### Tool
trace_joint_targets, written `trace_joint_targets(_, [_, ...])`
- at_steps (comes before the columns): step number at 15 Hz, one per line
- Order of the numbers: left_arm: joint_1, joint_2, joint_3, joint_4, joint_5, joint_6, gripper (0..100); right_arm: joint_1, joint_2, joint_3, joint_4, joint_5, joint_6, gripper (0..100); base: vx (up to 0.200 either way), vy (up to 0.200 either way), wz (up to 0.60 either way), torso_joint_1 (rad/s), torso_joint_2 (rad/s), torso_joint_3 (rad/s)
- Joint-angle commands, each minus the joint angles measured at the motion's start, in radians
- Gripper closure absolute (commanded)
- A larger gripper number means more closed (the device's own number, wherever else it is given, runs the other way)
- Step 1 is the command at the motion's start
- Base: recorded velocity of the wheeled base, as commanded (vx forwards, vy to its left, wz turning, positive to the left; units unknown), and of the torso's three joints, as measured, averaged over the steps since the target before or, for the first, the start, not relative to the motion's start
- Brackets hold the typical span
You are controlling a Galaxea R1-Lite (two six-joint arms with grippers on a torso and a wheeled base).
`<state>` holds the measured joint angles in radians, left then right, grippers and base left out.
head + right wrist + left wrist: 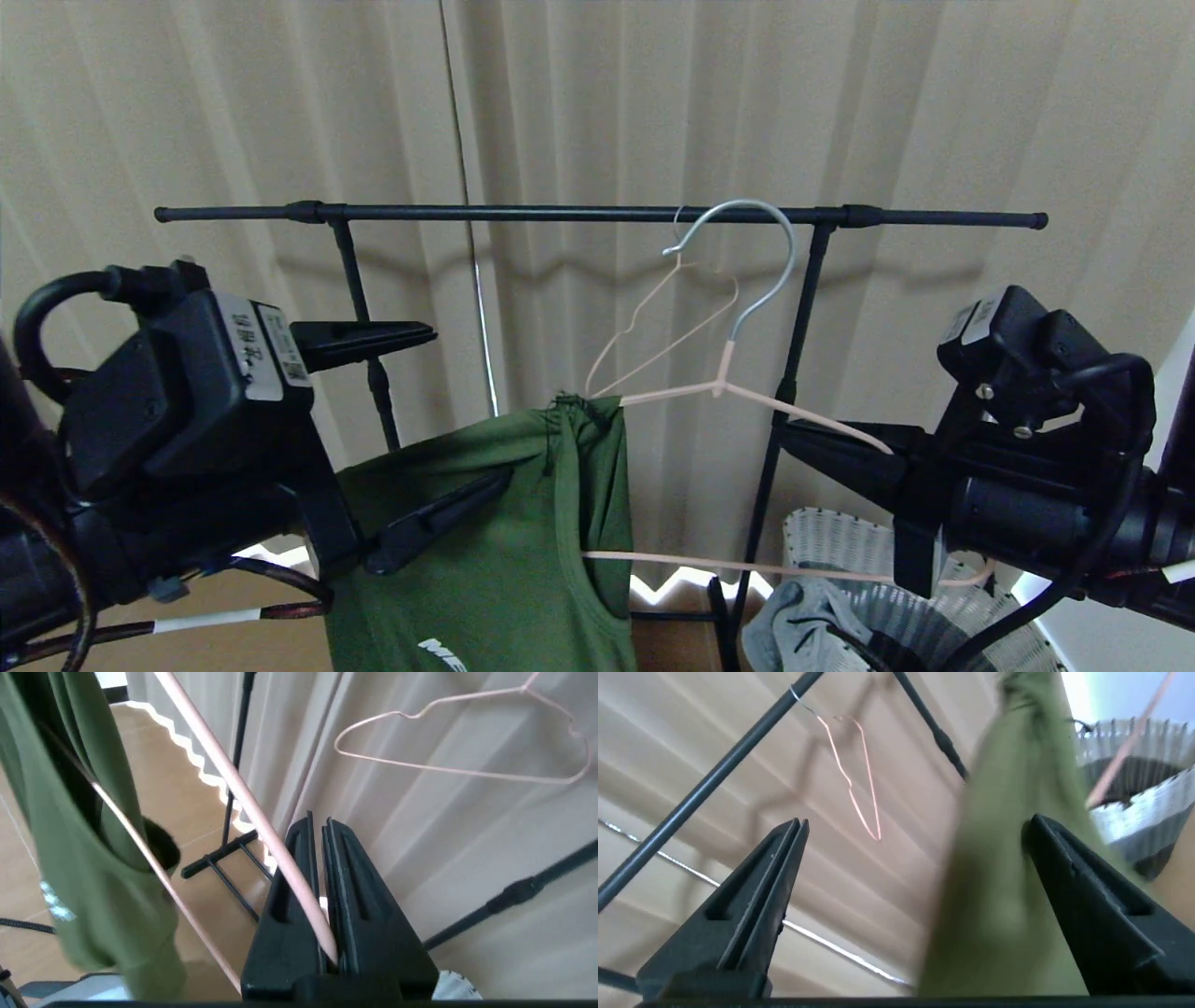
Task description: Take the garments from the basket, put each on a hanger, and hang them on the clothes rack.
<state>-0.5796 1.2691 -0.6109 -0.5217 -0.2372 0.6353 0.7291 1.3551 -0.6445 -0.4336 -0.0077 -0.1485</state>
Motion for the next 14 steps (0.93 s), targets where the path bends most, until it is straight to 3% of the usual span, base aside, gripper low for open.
trace_joint_targets(1, [0.0,0.058,-0.03,-0.001,0.001,0.009,0,0.021,0.006,-0.006,0.0,0.0,0.0,100,0.0,0.0,0.0,0.0,0.0,0.0])
trace_joint_targets(11, [-0.003,0.098,-0.056,-0.003,0.001,0.01,0,0.055,0.021,-0.001,-0.051,0.014,-0.014,100,0.0,0.0,0.0,0.0,0.0,0.0])
trace_joint_targets(12, [-0.003,0.096,-0.056,-0.003,0.001,0.01,100,0.055,0.021,0.0,-0.051,0.014,-0.014,100,0.0,0.0,0.0,0.0,0.0,0.0])
trace_joint_targets(14, [-0.003,0.098,-0.055,-0.003,0.001,0.01,100,0.055,0.021,0.0,-0.051,0.014,-0.014,100,0.0,0.0,0.0,0.0,0.0,0.0])
